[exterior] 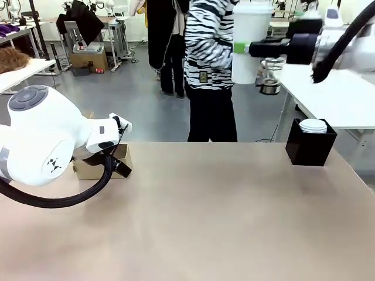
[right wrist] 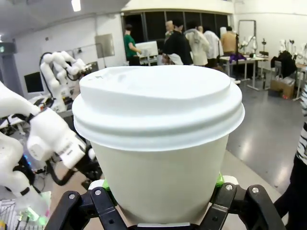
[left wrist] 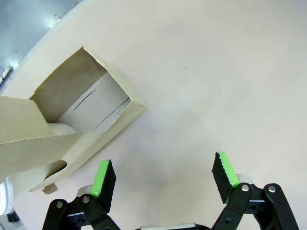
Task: Pour a drink into a cup and package it in a carrier.
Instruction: When a person places the Paper Cup Lid on the 600 ml Paper Cup , lift the 600 ml Paper Cup, then position the Cup Carrier in the center of the table.
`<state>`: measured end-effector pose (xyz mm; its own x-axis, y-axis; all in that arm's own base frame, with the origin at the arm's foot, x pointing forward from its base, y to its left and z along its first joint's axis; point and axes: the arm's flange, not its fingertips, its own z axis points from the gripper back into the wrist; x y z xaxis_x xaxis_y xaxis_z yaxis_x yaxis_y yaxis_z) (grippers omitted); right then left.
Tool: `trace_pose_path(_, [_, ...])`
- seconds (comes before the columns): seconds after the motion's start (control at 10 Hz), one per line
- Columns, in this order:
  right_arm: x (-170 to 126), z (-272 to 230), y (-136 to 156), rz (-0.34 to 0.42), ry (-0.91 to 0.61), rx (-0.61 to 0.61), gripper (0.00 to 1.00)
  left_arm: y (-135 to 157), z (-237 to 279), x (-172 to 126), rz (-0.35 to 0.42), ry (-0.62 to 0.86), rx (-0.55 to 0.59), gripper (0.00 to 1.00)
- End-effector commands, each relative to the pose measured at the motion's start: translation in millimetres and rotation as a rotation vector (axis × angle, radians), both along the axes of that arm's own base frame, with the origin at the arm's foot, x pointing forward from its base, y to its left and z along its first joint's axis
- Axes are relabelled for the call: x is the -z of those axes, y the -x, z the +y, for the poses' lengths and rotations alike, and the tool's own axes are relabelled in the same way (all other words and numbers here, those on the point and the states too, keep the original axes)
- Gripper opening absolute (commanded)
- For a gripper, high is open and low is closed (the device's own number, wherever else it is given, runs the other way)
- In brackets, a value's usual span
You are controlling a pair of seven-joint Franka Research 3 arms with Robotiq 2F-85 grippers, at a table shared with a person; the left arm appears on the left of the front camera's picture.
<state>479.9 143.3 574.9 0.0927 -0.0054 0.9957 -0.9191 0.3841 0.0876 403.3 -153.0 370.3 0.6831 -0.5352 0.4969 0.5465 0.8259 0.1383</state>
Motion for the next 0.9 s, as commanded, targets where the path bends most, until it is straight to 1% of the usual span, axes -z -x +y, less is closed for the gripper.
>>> trace_pose_path(0.0, [-15, -4, 25, 0.007, 0.029, 0.034, 0.81, 0, 1, 0, 0.001, 0.002, -0.001, 1.0])
trace_pose_path(0.1, [-19, -6, 30, -0.006, 0.009, 0.043, 0.81, 0, 1, 0, 0.001, 0.002, -0.001, 1.0])
trace_pose_path(0.2, [-16, -2, 17, -0.017, 0.005, 0.01, 0.81, 0, 1, 0, 0.001, 0.002, -0.001, 1.0])
trace_pose_path(0.8, [-16, -2, 17, -0.017, 0.005, 0.01, 0.81, 0, 1, 0, 0.001, 0.002, -0.001, 1.0])
